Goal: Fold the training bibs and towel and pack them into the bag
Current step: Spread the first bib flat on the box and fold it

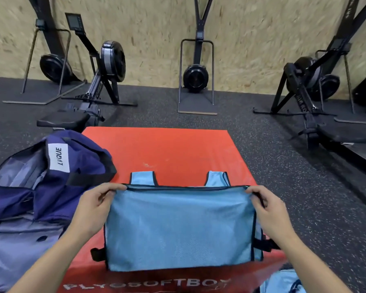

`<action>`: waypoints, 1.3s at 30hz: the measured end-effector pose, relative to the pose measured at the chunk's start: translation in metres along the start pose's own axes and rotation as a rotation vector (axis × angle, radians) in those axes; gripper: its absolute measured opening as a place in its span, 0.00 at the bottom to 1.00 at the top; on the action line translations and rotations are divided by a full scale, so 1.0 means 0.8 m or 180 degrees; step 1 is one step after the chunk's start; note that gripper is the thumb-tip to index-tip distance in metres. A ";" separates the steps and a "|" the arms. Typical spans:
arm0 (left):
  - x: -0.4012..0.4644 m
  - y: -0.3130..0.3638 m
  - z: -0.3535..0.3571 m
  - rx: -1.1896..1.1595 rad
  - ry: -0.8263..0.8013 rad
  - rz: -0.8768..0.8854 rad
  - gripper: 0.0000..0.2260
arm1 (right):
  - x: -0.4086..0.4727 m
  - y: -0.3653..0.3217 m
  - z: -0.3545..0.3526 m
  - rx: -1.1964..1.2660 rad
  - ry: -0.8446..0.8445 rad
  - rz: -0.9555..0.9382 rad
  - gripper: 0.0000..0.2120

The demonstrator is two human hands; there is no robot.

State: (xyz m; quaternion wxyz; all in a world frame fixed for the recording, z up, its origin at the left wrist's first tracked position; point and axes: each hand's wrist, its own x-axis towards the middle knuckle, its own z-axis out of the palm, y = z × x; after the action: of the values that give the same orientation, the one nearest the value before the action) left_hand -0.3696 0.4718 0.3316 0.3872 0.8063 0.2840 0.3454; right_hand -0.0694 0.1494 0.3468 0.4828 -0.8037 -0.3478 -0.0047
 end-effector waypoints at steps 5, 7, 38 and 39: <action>0.106 -0.050 0.036 0.0344 0.0014 -0.0091 0.22 | 0.113 0.041 0.047 -0.0125 0.0002 0.0252 0.19; 0.140 -0.071 0.054 0.0352 0.0009 -0.0159 0.22 | 0.150 0.058 0.070 -0.0302 -0.0024 0.0310 0.21; 0.100 -0.174 0.153 0.2762 -0.0889 0.0287 0.34 | 0.150 0.140 0.201 -0.2359 -0.1427 -0.0197 0.31; 0.100 -0.172 0.150 0.2817 -0.0885 0.0291 0.35 | 0.154 0.145 0.191 -0.2407 -0.1321 -0.0095 0.32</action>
State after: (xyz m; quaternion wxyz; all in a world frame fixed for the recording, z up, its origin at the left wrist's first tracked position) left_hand -0.2543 0.5525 0.1904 0.0248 0.9443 0.3136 0.0965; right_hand 0.0389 0.3026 0.2180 0.0741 -0.9028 -0.4230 0.0229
